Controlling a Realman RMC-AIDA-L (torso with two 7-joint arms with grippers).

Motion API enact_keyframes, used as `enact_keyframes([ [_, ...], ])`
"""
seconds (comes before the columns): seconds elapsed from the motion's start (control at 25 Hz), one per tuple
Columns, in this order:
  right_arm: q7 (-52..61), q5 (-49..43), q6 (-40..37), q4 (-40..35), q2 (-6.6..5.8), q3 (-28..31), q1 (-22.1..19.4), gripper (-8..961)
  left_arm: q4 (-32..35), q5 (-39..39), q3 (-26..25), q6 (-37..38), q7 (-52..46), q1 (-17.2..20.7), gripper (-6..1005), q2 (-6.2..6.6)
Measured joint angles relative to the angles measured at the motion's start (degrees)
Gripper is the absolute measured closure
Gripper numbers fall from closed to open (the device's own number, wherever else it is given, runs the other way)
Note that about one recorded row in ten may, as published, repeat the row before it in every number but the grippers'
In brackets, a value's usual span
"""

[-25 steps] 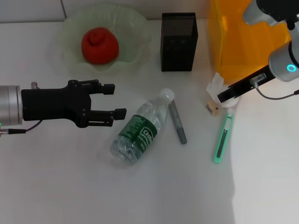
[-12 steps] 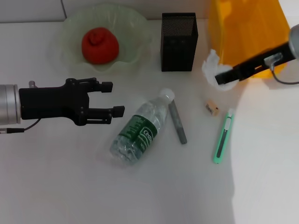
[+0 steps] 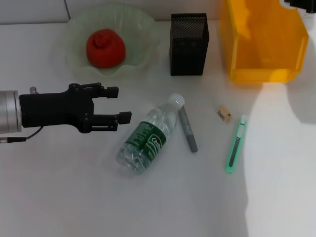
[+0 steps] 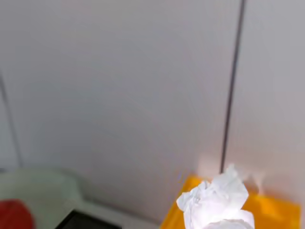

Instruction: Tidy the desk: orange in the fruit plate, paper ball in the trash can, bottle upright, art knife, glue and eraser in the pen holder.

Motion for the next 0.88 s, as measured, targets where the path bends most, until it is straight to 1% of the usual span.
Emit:
enact_keyframes([
  [0.04,0.0,0.0,0.0,0.0,0.0,0.0,0.0,445,0.0,0.0,0.0,0.0,0.0,0.0,214,0.0],
  [0.08,-2.74,2.74,2.29,2.0,-0.02,-0.18,-0.34,442,0.02,-0.01,0.01,0.0,-0.1,0.01,215,-0.04],
  [0.2,-11.59,11.32,4.97,8.25,-0.2,0.04,-0.29,434,0.49,0.01,0.0,0.0,-1.06,0.01,216,-0.34],
  [0.32,-13.37,13.01,5.07,9.74,-0.18,0.18,-0.19,426,1.1,-0.03,-0.32,0.14,-2.67,-0.03,218,-0.53],
  [0.4,-13.82,13.59,5.2,10.3,-0.16,0.19,-0.55,420,2.88,-0.14,-1.02,0.45,-5.47,-0.04,219,-0.89],
  [0.48,-13.84,13.65,5.2,10.31,-0.14,0.2,-0.89,358,5.38,-0.06,-1.04,0.69,-8.38,-0.03,220,-1.36],
  [0.6,-13.84,14.71,4.8,10.05,-0.06,0.16,-2.39,265,13.17,1.44,0.08,1.0,-16.16,0.04,222,-2.74],
  [0.72,-16.46,20.12,2.07,9.81,-0.12,-0.09,-5.6,265,22.1,5.09,2.22,0.67,-26.22,-0.14,223,-4.07],
  [0.76,-18.66,22.73,0.33,10.12,-0.15,0.03,-6.69,265,25.91,6.66,4.27,0.14,-31.34,-0.43,224,-4.34],
  [0.8,-24.17,28.78,-4.27,11.9,-0.19,0.31,-9.11,265,28.48,7.62,6.54,-0.36,-35.5,-0.8,224,-4.33],
  [0.84,-24.17,28.78,-4.27,11.9,-0.19,0.31,-9.11,265,31.7,9.09,9.8,-1.21,-40.6,-1.26,225,-4.26],
  [0.88,-27.0,31.41,-6.41,12.94,-0.22,0.5,-10.12,265,35.1,11.27,13.88,-2.24,-47.15,-2.19,225,-4.2],
])
